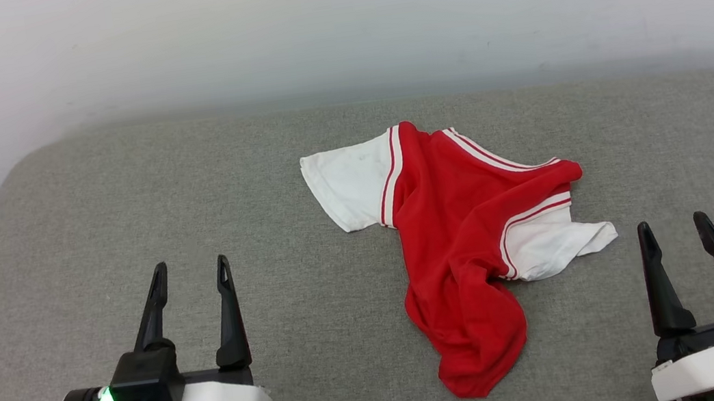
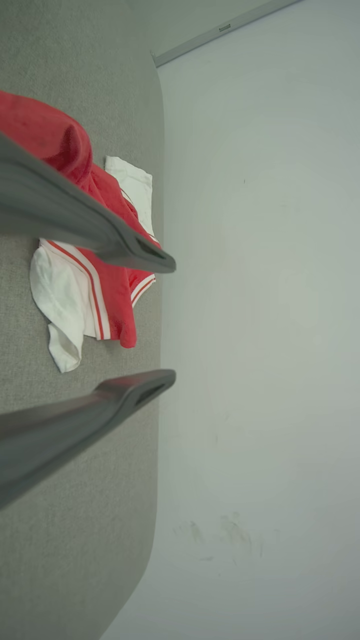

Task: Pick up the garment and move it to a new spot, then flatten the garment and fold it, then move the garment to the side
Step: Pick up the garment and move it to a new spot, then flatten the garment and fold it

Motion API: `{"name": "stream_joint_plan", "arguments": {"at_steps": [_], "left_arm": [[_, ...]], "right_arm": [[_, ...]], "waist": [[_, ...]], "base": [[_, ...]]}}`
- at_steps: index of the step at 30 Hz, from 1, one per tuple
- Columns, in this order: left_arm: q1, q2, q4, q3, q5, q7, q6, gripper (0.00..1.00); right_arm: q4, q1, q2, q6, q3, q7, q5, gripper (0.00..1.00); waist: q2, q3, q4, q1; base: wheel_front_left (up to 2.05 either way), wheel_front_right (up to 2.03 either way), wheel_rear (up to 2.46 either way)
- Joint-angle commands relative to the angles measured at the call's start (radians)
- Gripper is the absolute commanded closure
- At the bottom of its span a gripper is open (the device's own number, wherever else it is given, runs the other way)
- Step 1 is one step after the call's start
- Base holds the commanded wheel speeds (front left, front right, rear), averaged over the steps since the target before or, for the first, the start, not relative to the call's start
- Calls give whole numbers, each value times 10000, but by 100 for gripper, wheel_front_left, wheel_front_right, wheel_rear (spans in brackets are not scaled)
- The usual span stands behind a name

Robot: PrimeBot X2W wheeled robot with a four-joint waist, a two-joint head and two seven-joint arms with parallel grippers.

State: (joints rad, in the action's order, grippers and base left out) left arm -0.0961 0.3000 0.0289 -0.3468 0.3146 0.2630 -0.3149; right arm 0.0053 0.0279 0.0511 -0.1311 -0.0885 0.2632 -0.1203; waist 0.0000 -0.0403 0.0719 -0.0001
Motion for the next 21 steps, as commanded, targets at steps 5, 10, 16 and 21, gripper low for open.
{"name": "stream_joint_plan", "arguments": {"at_steps": [5,10,16,21], "left_arm": [[756,-635,-104,888,-696,25,609,0],[1220,-1070,-206,1493,-1228,25,1133,0],[1552,-1500,-447,2054,-1675,25,1724,0],[1690,-1802,-617,2386,-1981,26,2051,0]], "right_arm": [[132,280,-17,7,158,24,-213,0],[234,440,-16,7,239,24,-444,0],[349,592,-16,7,330,24,-549,0],[425,716,-16,7,334,24,-574,0]], "waist": [[0,174,-110,1],[0,298,-175,1],[0,373,-187,1],[0,396,-159,1]], "base": [[0,0,0],[0,0,0],[0,0,0],[0,0,0]]}}
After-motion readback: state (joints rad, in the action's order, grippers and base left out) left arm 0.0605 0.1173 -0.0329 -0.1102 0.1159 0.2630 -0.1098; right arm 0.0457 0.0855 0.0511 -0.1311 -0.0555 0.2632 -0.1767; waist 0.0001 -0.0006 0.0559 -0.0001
